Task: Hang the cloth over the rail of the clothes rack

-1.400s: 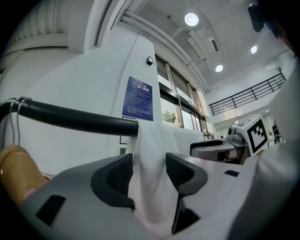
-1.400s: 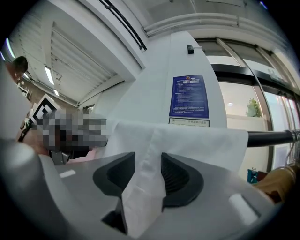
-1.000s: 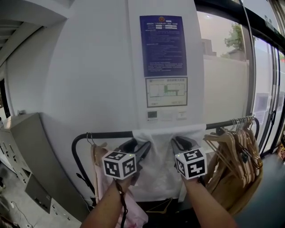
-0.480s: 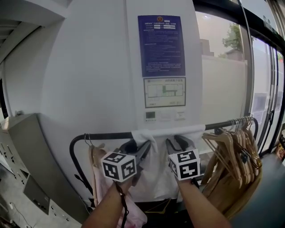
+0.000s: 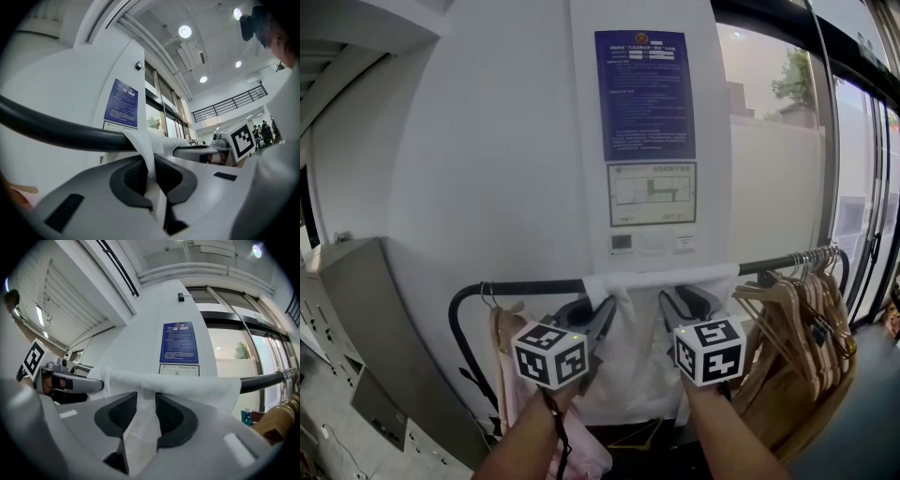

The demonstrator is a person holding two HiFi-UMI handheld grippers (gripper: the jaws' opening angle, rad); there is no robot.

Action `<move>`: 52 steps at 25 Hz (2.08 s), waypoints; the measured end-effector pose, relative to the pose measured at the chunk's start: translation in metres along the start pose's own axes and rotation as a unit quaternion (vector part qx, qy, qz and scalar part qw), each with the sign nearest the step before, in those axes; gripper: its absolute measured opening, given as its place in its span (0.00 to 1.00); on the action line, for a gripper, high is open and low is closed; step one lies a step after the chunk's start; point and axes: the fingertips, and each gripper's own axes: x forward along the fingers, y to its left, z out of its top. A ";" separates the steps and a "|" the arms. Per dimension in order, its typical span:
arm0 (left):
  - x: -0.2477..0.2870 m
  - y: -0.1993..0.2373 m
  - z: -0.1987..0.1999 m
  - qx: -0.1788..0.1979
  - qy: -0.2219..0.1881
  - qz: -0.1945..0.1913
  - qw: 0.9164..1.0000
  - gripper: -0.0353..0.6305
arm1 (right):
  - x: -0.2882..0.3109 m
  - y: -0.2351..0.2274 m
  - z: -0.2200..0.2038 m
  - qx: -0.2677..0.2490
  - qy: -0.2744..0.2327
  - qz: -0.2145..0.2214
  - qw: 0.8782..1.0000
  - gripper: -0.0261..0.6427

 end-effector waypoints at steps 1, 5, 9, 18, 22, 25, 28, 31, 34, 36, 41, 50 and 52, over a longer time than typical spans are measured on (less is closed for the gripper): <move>0.000 0.000 0.000 0.000 -0.001 0.001 1.000 0.08 | -0.006 0.000 0.005 -0.003 -0.009 -0.005 1.000 0.23; 0.001 0.001 0.001 -0.003 -0.005 0.001 1.000 0.08 | -0.022 0.003 0.025 -0.053 -0.037 -0.033 0.997 0.22; 0.000 -0.001 0.001 -0.005 -0.007 0.001 1.000 0.08 | -0.014 0.000 0.026 -0.116 -0.009 -0.057 0.992 0.22; -0.006 -0.002 0.004 -0.018 -0.014 -0.005 1.000 0.07 | -0.005 0.002 0.026 -0.222 0.017 -0.116 0.968 0.16; -0.008 -0.004 0.007 -0.013 -0.014 -0.007 1.000 0.07 | -0.005 0.002 0.025 -0.215 0.012 -0.110 0.970 0.09; -0.008 -0.002 0.008 -0.011 -0.011 -0.003 1.000 0.07 | -0.006 0.001 0.025 -0.185 0.009 -0.097 0.978 0.07; -0.007 0.000 0.005 -0.013 -0.004 0.006 1.000 0.07 | -0.006 0.001 0.026 -0.153 0.008 -0.078 0.985 0.06; -0.008 0.005 0.006 -0.013 -0.002 0.020 1.000 0.07 | -0.010 0.001 0.028 -0.128 0.004 -0.062 0.990 0.06; -0.010 0.007 0.008 -0.012 -0.005 0.028 1.000 0.07 | -0.015 -0.002 0.030 -0.106 -0.001 -0.049 0.993 0.06; -0.013 0.008 0.011 -0.010 -0.008 0.032 0.999 0.07 | -0.020 -0.006 0.033 -0.100 -0.005 -0.046 0.994 0.06; -0.027 0.016 0.025 -0.020 -0.023 0.045 0.999 0.07 | -0.032 -0.016 0.040 -0.096 -0.009 -0.045 0.994 0.06; -0.062 0.049 0.063 -0.020 -0.031 0.083 0.996 0.07 | -0.049 -0.091 0.070 -0.098 -0.001 -0.061 0.993 0.06; -0.071 0.060 0.069 -0.029 -0.032 0.091 0.995 0.07 | -0.052 -0.117 0.075 -0.103 0.008 -0.071 0.992 0.06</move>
